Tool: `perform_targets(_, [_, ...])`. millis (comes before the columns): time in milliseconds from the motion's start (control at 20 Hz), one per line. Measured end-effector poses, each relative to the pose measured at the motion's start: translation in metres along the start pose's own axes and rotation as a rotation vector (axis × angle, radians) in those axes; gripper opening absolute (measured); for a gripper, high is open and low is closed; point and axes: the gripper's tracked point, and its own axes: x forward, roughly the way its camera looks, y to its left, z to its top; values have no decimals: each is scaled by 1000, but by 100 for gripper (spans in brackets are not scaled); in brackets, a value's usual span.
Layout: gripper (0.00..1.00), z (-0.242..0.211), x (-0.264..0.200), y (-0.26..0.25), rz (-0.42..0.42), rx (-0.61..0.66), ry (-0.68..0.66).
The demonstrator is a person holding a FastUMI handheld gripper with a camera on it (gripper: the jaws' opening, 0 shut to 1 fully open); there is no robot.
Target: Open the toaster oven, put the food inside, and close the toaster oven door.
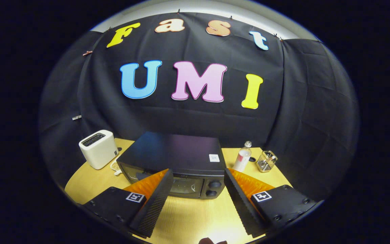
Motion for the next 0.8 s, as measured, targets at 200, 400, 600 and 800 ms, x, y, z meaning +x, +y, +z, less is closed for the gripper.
perform_targets(200, [99, 44, -19, -24, -15, 30, -92])
perform_targets(400, [99, 83, -36, -49, -33, 72, -172])
perform_targets(600, [99, 108, -47, -77, -47, 82, -225])
perform_targets(800, [99, 119, -56, -101, -52, 75, -249])
